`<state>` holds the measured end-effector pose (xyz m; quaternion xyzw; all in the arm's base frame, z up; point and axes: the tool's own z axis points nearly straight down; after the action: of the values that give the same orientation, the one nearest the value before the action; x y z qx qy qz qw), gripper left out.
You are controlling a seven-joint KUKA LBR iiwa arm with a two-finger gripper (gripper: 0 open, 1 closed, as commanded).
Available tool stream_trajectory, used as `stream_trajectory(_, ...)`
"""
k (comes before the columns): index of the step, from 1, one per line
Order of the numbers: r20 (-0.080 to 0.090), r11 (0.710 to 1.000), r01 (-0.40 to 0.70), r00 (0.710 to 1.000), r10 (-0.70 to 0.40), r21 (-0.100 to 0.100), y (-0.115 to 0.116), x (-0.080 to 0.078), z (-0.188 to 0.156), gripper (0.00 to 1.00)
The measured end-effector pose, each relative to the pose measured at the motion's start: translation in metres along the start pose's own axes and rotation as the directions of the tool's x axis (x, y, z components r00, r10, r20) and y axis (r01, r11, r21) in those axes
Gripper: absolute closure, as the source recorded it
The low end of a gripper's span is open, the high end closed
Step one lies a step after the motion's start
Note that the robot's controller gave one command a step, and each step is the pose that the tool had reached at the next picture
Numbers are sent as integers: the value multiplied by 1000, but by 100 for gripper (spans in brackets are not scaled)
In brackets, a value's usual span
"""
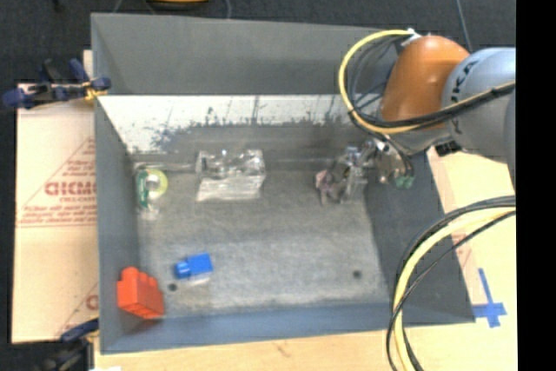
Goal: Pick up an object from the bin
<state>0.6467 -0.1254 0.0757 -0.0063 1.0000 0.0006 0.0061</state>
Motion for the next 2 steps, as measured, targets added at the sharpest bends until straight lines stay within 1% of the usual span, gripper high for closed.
stream_trajectory(2, 0, 1000, 1, 1000, -1, 0, 0, 0, 0, 100)
